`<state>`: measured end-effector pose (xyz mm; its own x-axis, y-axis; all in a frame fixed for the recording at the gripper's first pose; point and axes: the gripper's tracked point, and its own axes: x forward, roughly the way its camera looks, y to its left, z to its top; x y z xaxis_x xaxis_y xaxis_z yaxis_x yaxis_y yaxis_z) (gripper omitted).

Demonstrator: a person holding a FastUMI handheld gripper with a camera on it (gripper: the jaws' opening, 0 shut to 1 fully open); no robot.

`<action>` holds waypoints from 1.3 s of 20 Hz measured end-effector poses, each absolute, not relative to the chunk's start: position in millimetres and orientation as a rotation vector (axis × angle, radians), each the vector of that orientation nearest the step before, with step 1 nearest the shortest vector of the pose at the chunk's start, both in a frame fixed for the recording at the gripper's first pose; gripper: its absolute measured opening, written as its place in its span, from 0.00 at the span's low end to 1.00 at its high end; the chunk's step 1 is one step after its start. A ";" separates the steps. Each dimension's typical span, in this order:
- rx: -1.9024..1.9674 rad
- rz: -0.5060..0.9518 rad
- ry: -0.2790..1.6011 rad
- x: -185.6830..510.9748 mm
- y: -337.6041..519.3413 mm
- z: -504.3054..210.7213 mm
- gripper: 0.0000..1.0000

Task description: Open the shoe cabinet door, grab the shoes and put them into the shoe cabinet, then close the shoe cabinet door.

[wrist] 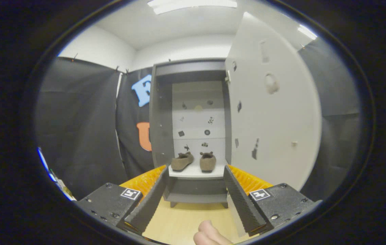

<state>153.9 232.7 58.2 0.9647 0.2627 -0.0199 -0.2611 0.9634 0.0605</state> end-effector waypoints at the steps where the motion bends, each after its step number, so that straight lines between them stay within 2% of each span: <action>1: 0.068 0.259 0.020 138.0 213.7 61.1 1.00; 4: 0.074 0.284 -0.028 97.3 164.8 67.4 1.00; 11: 0.064 0.096 -0.176 58.6 20.0 69.4 1.00; 16: 0.095 -0.025 -0.187 66.3 -65.7 53.9 1.00; 26: -0.024 -0.109 -0.148 130.6 -136.1 17.3 1.00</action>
<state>130.6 -136.1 17.3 0.9831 -0.1069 0.1488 0.1104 0.9938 -0.0156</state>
